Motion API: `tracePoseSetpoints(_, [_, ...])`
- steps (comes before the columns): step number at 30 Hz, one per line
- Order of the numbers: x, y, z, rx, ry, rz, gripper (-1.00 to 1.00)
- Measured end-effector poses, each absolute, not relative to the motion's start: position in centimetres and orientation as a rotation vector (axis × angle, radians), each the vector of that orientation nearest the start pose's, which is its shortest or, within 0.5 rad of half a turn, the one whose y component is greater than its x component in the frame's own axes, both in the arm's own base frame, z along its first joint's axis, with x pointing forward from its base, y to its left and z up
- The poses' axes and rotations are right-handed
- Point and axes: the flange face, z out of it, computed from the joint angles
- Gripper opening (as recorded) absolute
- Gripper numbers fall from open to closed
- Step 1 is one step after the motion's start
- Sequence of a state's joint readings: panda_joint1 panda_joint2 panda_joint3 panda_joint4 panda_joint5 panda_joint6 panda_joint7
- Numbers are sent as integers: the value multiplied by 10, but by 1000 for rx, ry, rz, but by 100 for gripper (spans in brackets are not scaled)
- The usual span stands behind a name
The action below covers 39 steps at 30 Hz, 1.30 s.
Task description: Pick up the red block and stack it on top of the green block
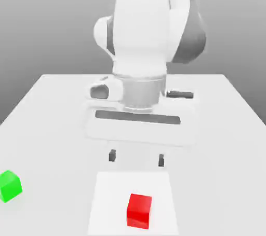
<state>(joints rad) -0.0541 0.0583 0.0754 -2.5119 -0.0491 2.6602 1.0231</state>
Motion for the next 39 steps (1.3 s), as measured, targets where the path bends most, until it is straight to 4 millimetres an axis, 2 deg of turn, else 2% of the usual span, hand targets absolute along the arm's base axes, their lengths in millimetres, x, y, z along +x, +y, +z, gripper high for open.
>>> tracePoseSetpoints(3, [462,14,214,-2770,1471,-24,0])
tracePoseSetpoints(7, [460,15,162,-2771,1478,-1,0])
tracePoseSetpoints(8, [459,15,151,-2772,1478,-1,-100])
tracePoseSetpoints(15, [459,15,149,-2771,1479,-1,-100])
tracePoseSetpoints(20, [459,13,201,-2767,1487,-1,-100])
tracePoseSetpoints(23, [461,-56,215,-2605,1762,-1,-100])
tracePoseSetpoints(26, [452,-129,223,-2398,2037,0,-100])
tracePoseSetpoints(28, [438,-179,228,-2239,2210,0,-100])
tracePoseSetpoints(31, [406,-254,235,-1963,2455,-1,-100])
tracePoseSetpoints(33, [381,-304,221,-1759,2601,0,-100])
tracePoseSetpoints(35, [370,-323,196,-1675,2656,0,-100])
tracePoseSetpoints(36, [368,-326,186,-1660,2666,-1,100])
tracePoseSetpoints(39, [368,-326,186,-1660,2666,-1,100])
